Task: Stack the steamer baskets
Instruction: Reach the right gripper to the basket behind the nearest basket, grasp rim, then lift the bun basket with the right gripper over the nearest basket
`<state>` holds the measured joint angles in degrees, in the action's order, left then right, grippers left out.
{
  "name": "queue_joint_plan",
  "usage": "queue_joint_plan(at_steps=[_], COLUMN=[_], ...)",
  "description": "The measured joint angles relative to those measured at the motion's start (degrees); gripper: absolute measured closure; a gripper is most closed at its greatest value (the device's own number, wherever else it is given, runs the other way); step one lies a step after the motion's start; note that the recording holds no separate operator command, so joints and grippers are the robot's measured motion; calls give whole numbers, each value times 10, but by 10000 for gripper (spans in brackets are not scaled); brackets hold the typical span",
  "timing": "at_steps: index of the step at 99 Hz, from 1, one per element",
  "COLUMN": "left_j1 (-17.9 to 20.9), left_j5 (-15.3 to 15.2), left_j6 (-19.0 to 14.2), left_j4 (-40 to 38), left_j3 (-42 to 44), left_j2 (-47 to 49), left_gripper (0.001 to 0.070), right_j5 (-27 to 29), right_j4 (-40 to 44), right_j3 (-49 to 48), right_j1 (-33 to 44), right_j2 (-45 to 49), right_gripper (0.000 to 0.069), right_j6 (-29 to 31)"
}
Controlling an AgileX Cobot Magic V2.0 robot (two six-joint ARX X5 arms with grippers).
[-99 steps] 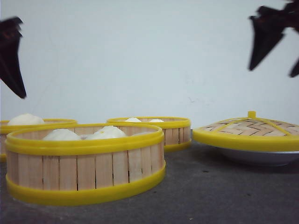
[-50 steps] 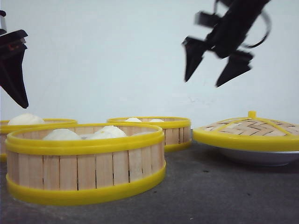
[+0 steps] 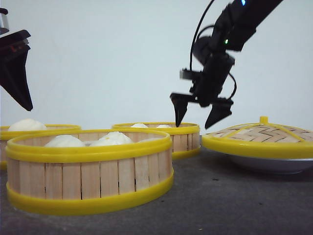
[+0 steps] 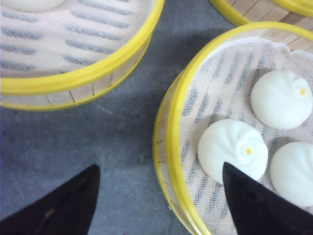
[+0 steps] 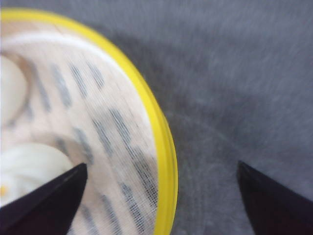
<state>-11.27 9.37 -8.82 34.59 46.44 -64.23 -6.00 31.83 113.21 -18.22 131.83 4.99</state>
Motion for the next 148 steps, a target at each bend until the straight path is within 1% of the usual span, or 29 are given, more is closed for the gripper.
queue_joint_plan(at_steps=[9, 21, 27, 38, 45, 50, 64, 74, 84, 95, 103, 112, 117, 127, 137, 148], left_j1=[0, 0, 0, 0, 0, 0, 0, 0, 0, 0, 0, 0, 0, 0, 1, 2], left_j5=[-2, -4, -4, -4, -4, -4, -4, -4, -4, -4, -4, -5, -11, -37, -62, -65], left_j6=[5, 9, 9, 13, 13, 13, 13, 13, 13, 13, 13, 13, 14, 14, 14, 14], left_j4=[-1, 0, -1, 0, 0, 0, -1, 0, 2, 7, 11, 19, 26, 36, 47, 58], left_j3=[0, 0, 0, 0, 0, 0, 0, 0, 0, 0, 0, 0, 0, 0, 0, 0], left_j2=[0, 0, 0, 0, 0, 0, 0, 3, 19, 49, 73, 97, 110, 132, 147, 158], left_gripper=[237, 237, 237, 237, 237, 237, 237, 237, 237, 237, 237, 237, 237, 237, 237, 237], right_j5=[0, 2, 9, 17, 17, 20, 21, 22, 22, 22, 22, 19, 10, -20, -21, -11], right_j4=[0, -2, -9, -13, -16, -21, -43, -17, 42, 123, 195, 275, 314, 364, 400, 426], right_j3=[0, 1, 2, 2, 2, 2, 4, 42, 108, 201, 266, 316, 334, 340, 340, 341], right_j1=[0, 0, -1, -1, -1, -1, -1, -1, -2, -2, -6, -15, -21, -31, -45, -62], right_j2=[11, 13, 13, 13, 13, 13, 13, 19, 21, 21, 20, 17, 14, -2, -23, -43], right_gripper=[213, 410, 492, 604, 655, 665, 666, 666, 666, 666, 666, 666, 666, 666, 666, 666], right_j6=[0, 0, 0, 8, 17, 19, 25, 30, 27, 12, -2, -17, -22, -26, -28, -29])
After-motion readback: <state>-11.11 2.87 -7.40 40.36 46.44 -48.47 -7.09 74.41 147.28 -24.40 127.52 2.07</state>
